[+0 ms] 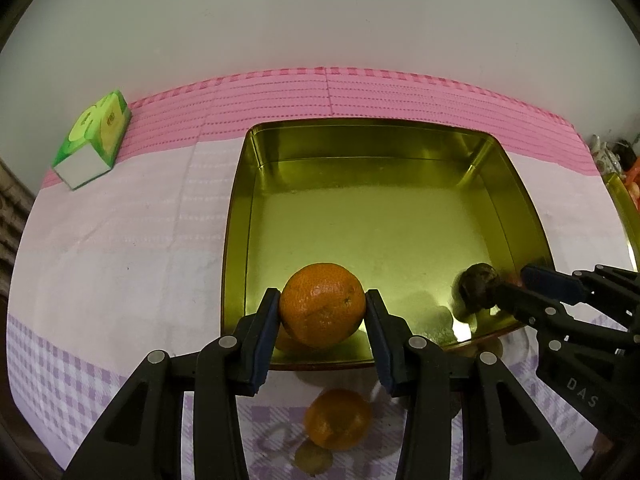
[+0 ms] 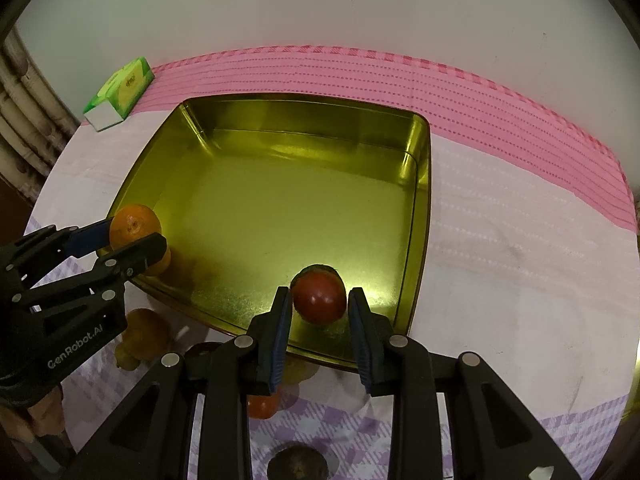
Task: Organize fruits
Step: 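Open the left tool over the tin while the right tool releases the tomato, then withdraw both tools from the tin toward the remaining fruits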
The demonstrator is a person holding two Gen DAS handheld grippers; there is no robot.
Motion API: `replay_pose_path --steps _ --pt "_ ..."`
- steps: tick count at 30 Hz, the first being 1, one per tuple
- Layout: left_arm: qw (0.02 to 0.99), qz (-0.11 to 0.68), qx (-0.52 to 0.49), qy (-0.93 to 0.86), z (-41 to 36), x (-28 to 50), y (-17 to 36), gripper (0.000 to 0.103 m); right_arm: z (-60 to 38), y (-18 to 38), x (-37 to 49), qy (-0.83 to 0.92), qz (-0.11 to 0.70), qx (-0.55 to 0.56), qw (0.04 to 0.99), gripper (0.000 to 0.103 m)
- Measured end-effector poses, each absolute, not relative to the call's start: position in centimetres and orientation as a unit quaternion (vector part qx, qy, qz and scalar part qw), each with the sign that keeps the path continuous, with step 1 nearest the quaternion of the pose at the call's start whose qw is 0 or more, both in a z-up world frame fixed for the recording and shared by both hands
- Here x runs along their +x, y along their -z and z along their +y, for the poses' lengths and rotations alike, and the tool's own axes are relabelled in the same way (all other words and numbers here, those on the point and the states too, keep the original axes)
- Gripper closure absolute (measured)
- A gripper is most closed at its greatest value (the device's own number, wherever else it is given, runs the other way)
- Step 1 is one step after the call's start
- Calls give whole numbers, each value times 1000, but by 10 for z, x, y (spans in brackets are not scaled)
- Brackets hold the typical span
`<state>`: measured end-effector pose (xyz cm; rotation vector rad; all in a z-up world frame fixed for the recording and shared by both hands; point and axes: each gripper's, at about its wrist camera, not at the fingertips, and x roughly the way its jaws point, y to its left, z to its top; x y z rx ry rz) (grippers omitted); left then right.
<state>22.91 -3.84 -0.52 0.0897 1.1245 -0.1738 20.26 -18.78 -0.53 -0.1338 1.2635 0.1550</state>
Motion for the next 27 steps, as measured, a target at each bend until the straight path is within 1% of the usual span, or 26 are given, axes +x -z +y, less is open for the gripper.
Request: replay_pose_path --steps 5,8,10,11,13,15,27 --pt "840 534 43 85 -39 230 6 59 -187 4 202 -73 587 -61 804 75" --pt "840 533 45 88 -42 229 5 57 -187 2 200 -75 586 -58 805 73" --pt "842 530 49 90 -43 229 3 54 -186 1 199 -74 584 -58 806 71" --pt "843 528 50 89 -44 229 3 50 -187 0 198 -75 584 -57 806 70" --pt "845 525 47 90 -43 229 2 49 -187 -2 198 -74 583 -59 807 68" --pt "846 525 46 87 -42 229 1 46 -186 -3 197 -74 582 -61 808 68" --pt "852 515 46 80 -37 211 -9 45 -187 -11 186 -71 576 -60 812 68"
